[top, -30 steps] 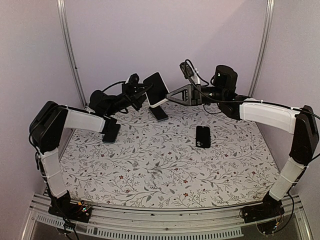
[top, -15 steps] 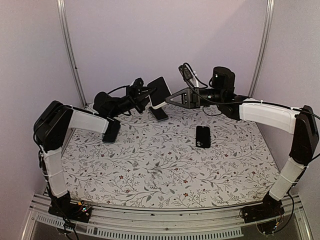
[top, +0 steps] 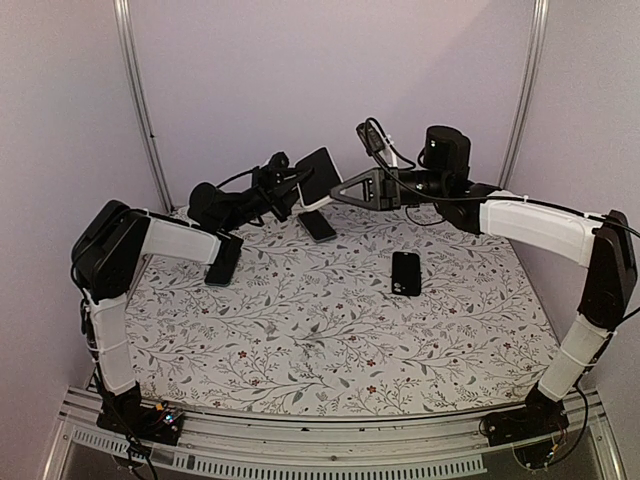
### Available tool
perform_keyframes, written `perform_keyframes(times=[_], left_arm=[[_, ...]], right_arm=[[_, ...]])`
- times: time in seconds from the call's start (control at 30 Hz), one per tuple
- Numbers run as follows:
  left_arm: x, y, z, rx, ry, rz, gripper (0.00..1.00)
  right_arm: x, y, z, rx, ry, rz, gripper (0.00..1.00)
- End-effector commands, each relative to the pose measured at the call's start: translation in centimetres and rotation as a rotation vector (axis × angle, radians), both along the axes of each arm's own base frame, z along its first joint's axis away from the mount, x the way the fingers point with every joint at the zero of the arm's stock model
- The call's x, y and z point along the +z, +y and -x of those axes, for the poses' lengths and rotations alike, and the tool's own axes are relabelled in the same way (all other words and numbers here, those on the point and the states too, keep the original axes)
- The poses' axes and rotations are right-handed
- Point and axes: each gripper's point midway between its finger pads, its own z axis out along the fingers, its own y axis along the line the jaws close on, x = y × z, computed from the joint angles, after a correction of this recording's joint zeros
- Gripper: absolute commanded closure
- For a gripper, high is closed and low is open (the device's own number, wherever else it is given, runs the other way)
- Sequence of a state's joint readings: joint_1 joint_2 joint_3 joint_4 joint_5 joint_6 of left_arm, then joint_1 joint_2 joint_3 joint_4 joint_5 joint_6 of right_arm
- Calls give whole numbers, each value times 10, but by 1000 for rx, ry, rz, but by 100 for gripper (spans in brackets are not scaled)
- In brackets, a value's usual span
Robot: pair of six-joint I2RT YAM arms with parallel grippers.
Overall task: Take the phone out of the phone case
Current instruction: Remove the bottom right corner of the phone case from the phone.
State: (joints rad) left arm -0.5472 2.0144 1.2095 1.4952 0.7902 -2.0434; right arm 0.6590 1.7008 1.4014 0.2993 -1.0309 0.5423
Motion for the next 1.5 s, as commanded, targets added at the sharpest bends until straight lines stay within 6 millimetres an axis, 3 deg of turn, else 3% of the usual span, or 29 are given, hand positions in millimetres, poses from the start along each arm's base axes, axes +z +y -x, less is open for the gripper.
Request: perform_keyframes(times=[0.0, 0.23, 0.43, 0.6, 0.93, 1.33, 1.47], left_arm=[[-33, -55, 62, -218, -19, -81, 100], [-27, -45, 58, -170, -19, -37, 100], [-9, -2, 37, 3, -72, 25, 100], [3, 21, 26, 94, -139, 22, 100], [17, 28, 27, 124, -215, 35, 100], [20, 38, 20, 161, -191, 85, 100], [26, 39, 21, 162, -207, 94, 100]], right_arm=[[85, 13, 29, 49, -322, -233, 79], [80, 15, 23, 28, -284, -220, 69], [62, 1, 6, -38, -176, -174, 56], [46, -10, 7, -56, -90, -141, 51], [18, -30, -13, -145, 83, -102, 54], [15, -25, 17, -18, 62, -98, 55], [-5, -26, -2, -109, 113, -65, 54]])
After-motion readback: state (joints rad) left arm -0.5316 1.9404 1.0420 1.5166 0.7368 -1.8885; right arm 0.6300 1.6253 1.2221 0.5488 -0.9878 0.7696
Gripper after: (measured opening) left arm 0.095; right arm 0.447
